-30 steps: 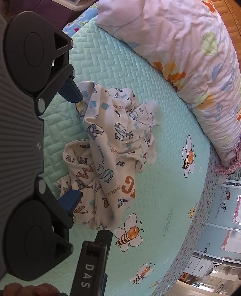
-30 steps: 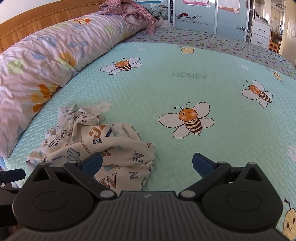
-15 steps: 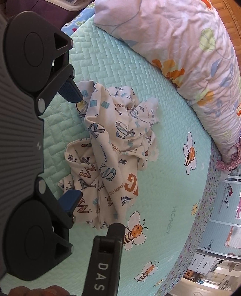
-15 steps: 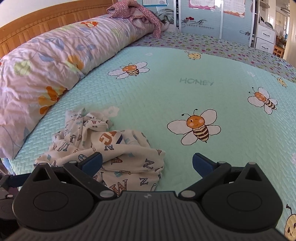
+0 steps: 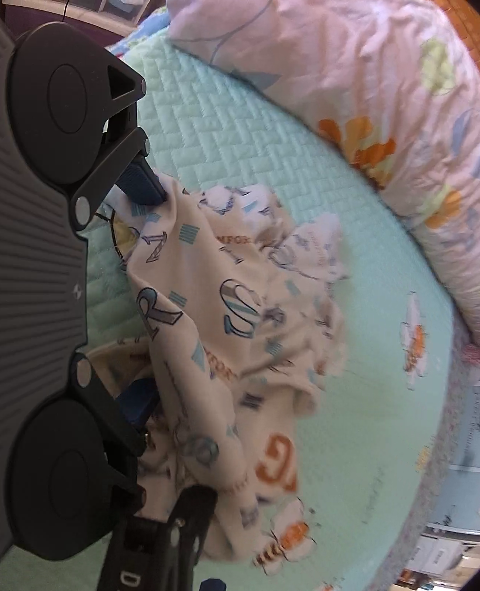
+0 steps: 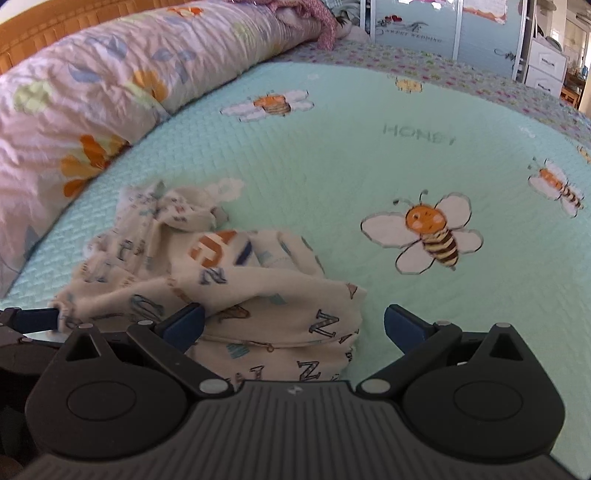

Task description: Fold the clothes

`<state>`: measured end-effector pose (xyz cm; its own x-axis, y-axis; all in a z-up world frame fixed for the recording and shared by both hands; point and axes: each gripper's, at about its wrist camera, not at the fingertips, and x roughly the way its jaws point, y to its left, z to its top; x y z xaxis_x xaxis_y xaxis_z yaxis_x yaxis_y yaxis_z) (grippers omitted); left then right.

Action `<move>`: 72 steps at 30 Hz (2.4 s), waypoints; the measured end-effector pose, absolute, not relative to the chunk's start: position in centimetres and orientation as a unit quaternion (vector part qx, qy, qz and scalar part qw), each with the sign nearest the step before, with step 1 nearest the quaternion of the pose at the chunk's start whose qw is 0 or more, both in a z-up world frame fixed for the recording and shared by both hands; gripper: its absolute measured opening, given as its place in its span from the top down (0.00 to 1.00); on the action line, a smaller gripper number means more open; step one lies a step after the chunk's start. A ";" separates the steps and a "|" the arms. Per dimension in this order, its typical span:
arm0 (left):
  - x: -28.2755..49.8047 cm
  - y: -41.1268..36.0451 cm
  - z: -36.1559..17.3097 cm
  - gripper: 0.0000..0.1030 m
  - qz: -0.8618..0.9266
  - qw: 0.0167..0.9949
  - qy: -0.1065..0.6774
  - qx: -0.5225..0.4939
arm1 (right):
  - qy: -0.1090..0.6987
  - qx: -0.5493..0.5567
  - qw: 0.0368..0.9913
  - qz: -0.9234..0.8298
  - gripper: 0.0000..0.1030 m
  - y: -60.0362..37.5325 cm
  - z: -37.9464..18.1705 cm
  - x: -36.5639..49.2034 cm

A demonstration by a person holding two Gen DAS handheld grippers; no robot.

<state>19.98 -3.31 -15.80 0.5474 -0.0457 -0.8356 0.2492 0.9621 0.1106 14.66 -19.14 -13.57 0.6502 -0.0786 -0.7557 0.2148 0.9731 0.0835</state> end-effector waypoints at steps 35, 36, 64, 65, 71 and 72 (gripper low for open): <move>21.0 -2.4 -16.5 0.67 -0.125 0.898 0.416 0.077 | 0.396 0.177 0.901 0.010 0.62 -20.0 -16.4 15.9; 20.7 -2.8 -16.1 0.72 -0.131 0.897 0.415 0.078 | 0.392 0.180 0.902 0.013 0.64 -20.0 -16.1 15.7; 2.2 -16.4 1.5 0.83 -0.429 0.856 0.283 0.044 | 0.206 0.247 0.943 -0.084 0.70 -34.7 0.7 -9.5; 1.6 -17.0 1.9 0.82 -0.440 0.852 0.281 0.045 | 0.203 0.254 0.942 -0.088 0.70 -35.4 1.3 -10.6; 0.6 -22.8 2.0 0.38 -0.464 0.829 0.304 0.072 | 0.198 0.336 0.912 -0.129 0.62 -40.7 2.3 -16.7; 1.1 -24.3 1.4 0.33 -0.459 0.829 0.307 0.085 | 0.197 0.349 0.904 -0.148 0.58 -41.9 2.0 -17.0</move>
